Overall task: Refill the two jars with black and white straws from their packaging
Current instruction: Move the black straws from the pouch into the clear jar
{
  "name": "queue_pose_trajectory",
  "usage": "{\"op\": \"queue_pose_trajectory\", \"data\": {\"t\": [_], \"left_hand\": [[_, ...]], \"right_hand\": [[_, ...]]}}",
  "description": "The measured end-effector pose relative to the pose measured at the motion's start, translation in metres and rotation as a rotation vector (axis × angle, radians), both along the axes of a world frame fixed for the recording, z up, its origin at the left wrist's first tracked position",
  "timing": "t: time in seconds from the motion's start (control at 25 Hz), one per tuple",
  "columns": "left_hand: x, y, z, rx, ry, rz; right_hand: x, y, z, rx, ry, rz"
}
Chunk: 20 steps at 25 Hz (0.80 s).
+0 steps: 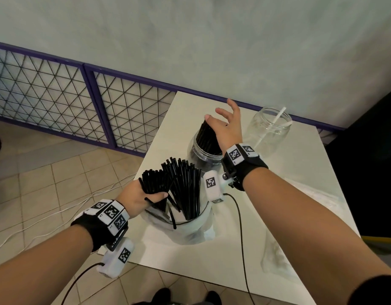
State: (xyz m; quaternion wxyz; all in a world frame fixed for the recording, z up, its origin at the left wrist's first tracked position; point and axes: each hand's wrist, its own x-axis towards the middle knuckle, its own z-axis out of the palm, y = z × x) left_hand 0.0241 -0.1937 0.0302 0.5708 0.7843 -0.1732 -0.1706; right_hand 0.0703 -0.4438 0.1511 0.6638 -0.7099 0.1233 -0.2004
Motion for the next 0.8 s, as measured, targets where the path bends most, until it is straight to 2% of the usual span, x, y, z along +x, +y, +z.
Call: {"op": "queue_pose_trajectory", "data": {"t": [0.12, 0.28, 0.52, 0.6, 0.72, 0.8], "left_hand": [[-0.003, 0.000, 0.004, -0.018, 0.009, 0.009], [-0.003, 0.000, 0.005, -0.011, 0.030, 0.026], [-0.001, 0.002, 0.001, -0.030, 0.053, 0.040], [-0.001, 0.003, 0.002, -0.022, 0.057, 0.037], [-0.002, 0.004, 0.005, -0.026, 0.048, 0.020], [-0.003, 0.004, 0.007, -0.023, 0.043, 0.011]], "right_hand": [[0.004, -0.002, -0.006, -0.190, -0.003, 0.040], [0.012, -0.004, -0.024, -0.875, -0.001, 0.238], [0.025, -0.007, -0.025, -1.321, 0.135, 0.325], [0.024, -0.014, -0.014, -1.376, 0.077, 0.275], [0.003, -0.036, -0.010, -1.303, -0.027, 0.193], [-0.015, -0.048, -0.022, -1.355, 0.060, 0.282]]}}
